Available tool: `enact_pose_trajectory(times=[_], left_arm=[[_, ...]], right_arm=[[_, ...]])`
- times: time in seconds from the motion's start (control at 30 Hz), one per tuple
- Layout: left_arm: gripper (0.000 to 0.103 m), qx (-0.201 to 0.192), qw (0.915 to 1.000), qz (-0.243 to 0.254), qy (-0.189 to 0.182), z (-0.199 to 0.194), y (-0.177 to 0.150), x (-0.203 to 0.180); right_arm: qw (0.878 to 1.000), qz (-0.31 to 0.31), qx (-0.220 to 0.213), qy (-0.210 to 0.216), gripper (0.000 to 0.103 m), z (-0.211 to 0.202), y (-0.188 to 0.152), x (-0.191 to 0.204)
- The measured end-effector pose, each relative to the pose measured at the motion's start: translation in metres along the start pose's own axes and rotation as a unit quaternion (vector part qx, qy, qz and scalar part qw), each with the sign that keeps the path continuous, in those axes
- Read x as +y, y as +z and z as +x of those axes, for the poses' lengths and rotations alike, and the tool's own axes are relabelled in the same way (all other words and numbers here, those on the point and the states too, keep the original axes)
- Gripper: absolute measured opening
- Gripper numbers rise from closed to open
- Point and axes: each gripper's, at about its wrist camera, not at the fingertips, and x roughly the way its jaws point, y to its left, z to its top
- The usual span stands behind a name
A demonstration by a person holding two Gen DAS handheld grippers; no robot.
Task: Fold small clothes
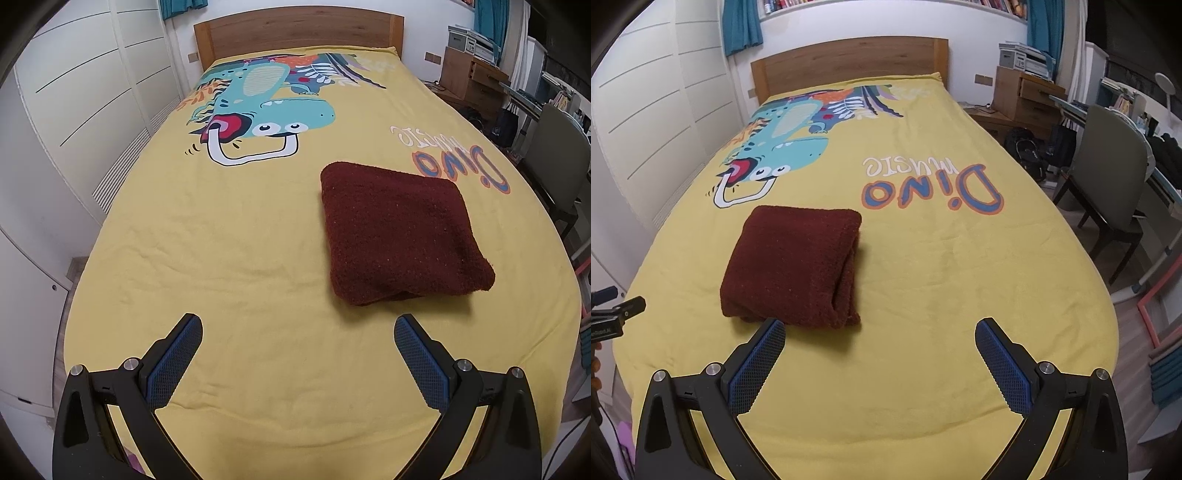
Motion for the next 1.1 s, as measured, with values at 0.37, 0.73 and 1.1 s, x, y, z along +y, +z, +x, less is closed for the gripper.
enact_pose_trajectory(times=[0.37,0.73,1.1], left_arm=[[0.102,0.005,1.0000,-0.002,0.002,0.0024,-0.0017,0.0027],[0.102,0.003,1.0000,-0.008,0.002,0.0002,-0.0028,0.0087],[0.102,0.007,1.0000,-0.007,-0.002,0.0009,-0.0025,0.0096]], right_arm=[[1.000,-0.001,0.006,0.000,0.103,0.0016,-0.0009,0.0000],[1.000,-0.007,0.015,-0.001,0.103,0.0038,-0.0041,0.0032],[1.000,-0.010,0.019,-0.002,0.103,0.0048,-0.0053,0.0031]])
